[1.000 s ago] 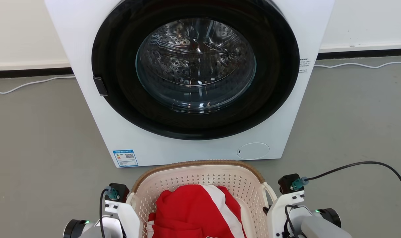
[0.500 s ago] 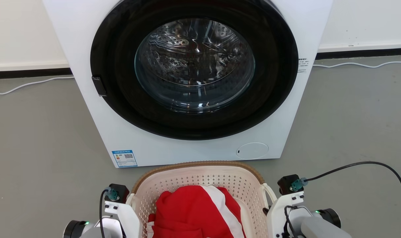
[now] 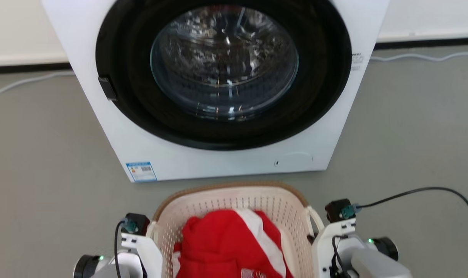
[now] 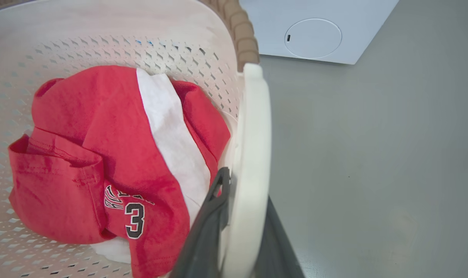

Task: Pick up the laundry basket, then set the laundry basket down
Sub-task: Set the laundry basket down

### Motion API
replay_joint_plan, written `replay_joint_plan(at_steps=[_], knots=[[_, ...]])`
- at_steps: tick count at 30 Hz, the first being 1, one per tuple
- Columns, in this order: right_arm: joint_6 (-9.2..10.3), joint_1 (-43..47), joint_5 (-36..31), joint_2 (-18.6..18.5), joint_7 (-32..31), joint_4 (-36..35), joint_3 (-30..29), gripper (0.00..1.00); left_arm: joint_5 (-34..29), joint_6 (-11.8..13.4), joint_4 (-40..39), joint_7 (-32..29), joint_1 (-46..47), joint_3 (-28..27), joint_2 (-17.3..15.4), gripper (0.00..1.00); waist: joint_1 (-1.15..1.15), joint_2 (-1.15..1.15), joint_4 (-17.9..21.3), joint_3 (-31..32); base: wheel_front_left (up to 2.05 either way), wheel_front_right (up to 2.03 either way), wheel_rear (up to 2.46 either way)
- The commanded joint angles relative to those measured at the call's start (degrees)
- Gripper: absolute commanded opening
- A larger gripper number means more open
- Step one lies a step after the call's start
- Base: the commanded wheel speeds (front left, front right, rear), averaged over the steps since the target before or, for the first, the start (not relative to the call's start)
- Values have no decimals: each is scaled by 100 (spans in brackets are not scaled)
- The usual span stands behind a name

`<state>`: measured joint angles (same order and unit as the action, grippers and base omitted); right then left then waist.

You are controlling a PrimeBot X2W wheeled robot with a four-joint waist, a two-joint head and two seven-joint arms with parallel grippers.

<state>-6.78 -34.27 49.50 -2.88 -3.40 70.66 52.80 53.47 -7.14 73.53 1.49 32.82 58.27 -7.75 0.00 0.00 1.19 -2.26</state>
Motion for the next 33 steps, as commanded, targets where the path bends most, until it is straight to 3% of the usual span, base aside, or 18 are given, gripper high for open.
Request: replay_joint_plan(at_steps=[1, 17, 27, 33], knots=[[-70, -263, -61, 1, 206, -58, 115, 0, -30, -5, -28, 135, 398, -68, -258, 0, 0, 0, -15, -185, 0, 0, 0], [-70, -898, -343, 1, 1312, 64, 92, 0, -226, 180, -31, 1117, 1070, -47, -454, 0, 0, 0, -112, -1900, 0, 0, 0], [-70, -1361, -597, 1, 1747, 189, -88, 0, -387, 345, -240, 1339, 1545, -132, -576, 0, 0, 0, -111, -2785, 0, 0, 0], [-70, -1661, -842, 1, 1831, 242, -334, 0, -660, 544, -821, 1349, 1820, -403, -797, 0, 0, 0, -119, -3395, 0, 0, 0]])
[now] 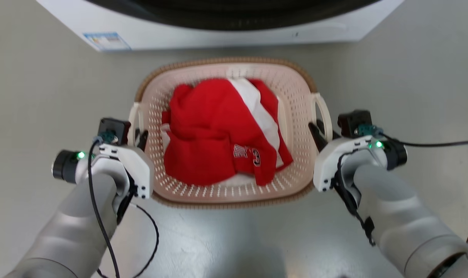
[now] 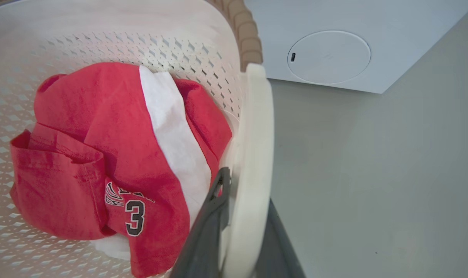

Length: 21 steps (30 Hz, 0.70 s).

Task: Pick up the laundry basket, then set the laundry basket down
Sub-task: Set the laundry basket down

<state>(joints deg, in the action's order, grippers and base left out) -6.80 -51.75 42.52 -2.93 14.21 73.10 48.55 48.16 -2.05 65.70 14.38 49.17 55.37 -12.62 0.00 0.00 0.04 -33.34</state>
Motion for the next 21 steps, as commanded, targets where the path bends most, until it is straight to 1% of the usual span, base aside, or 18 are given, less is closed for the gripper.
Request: replay_joint_plan(at_steps=[1, 8, 12, 16, 21], knots=[[-69, 22, -192, 5, 73, -20, 34, 0, -187, 65, -143, 60, 205, -176, -357, 0, 0, 0, 0, -388, 0, 0, 0], [-69, -246, -793, 5, 77, -264, -515, 0, -667, 249, -803, 61, 267, -690, -618, 0, 0, 0, 1, -971, 0, 0, 0], [-69, -282, -1193, 5, 78, -409, -903, 0, -966, 317, -1094, 61, 237, -1003, -699, 0, 0, 0, 15, -1202, 0, 0, 0], [-69, -228, -1544, 5, 78, -663, -1328, 0, -1250, 307, -1305, 62, 193, -1291, -740, 0, 0, 0, 38, -1363, 0, 0, 0], [-69, -73, -1963, 5, 78, -994, -1792, 0, -1557, 234, -1425, 62, 203, -1602, -768, 0, 0, 0, 81, -1547, 0, 0, 0]])
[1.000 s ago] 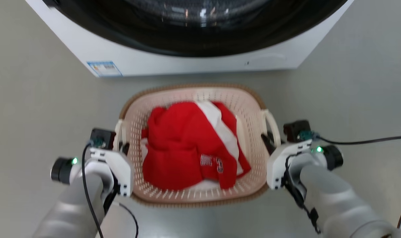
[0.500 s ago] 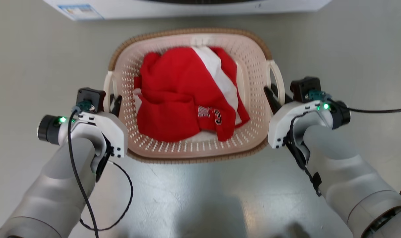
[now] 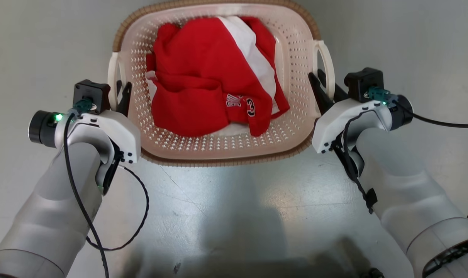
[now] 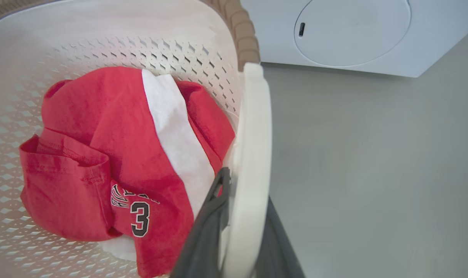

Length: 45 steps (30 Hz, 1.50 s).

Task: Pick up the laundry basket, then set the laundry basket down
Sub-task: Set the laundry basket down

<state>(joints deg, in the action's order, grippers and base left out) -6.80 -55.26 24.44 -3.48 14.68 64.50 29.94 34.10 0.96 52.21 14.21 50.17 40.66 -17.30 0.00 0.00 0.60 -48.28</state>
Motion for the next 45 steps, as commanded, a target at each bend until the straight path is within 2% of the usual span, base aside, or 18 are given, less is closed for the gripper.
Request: replay_joint_plan(at_steps=[1, 7, 25, 26, 27, 28, 29, 37, 45], knots=[[-69, 305, -213, 60, 31, -182, -21, 0, -200, -87, -73, 78, 113, -182, -300, 0, 0, 0, 30, -89, 0, 0, 0], [-69, 435, -463, 60, 31, -358, -349, 0, -448, -217, 40, 78, 193, -412, -247, 0, 0, 0, 36, -208, 0, 0, 0], [-69, 446, -750, 60, 31, -382, -742, 0, -868, -413, 479, 79, 301, -827, -9, 0, 0, 0, 12, -350, 0, 0, 0], [-69, 437, -786, 60, 31, -366, -776, 20, -858, -416, 528, 79, 301, -860, 8, 0, 0, 0, 12, -350, 0, 0, 0], [-69, 425, -835, 60, 31, -357, -826, 44, -838, -421, 595, 79, 304, -894, 28, 11, 0, 0, 15, -350, 0, 0, 0], [-69, 413, -889, 60, 31, -370, -898, 98, -810, -405, 663, 79, 315, -943, 45, 47, 0, 0, 20, -354, 0, 0, 0], [-69, 395, -976, 60, 31, -399, -1007, 100, -789, -392, 748, 79, 325, -976, 58, 100, 0, 0, 30, -360, 0, 0, 0], [-69, 562, -1419, 60, 31, -677, -1520, 100, -750, -408, 1058, 79, 428, -1101, 203, 100, 0, 0, -14, -330, 0, 0, 0], [-69, 804, -1442, 60, 31, -798, -1627, 100, -819, -420, 1052, 79, 348, -1211, 228, 100, 0, 0, -35, -79, 0, 0, 0]])
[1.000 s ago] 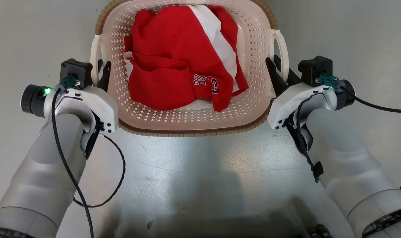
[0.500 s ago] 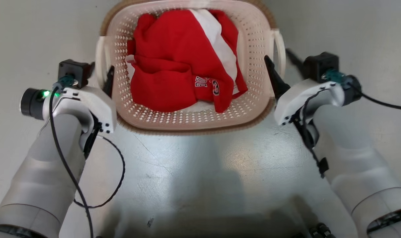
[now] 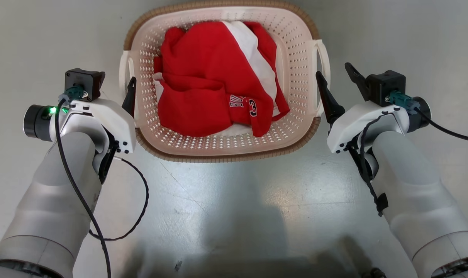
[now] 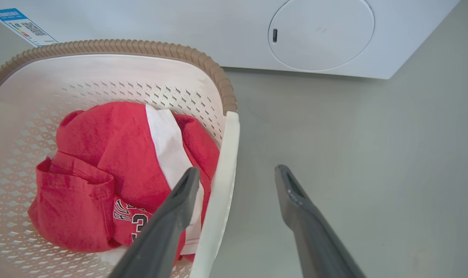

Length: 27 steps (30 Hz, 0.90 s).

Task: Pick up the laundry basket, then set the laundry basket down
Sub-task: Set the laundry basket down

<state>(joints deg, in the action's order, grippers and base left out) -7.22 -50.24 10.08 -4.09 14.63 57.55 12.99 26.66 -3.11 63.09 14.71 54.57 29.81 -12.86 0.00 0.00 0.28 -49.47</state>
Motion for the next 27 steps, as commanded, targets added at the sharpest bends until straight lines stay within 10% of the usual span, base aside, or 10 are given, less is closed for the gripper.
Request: replay_joint_plan(at_steps=[1, 27], knots=[[-26, 325, 1, 122, 37, -108, 70, 100, -80, -16, -41, 29, -101, -146, -212, 100, 0, 0, -5, 85, 0, 0, 0], [-26, 925, -183, 122, 37, -653, -79, 100, -179, -163, -1059, 29, -1386, -1251, -200, 100, 0, 0, 143, 1960, 0, 0, 0]])
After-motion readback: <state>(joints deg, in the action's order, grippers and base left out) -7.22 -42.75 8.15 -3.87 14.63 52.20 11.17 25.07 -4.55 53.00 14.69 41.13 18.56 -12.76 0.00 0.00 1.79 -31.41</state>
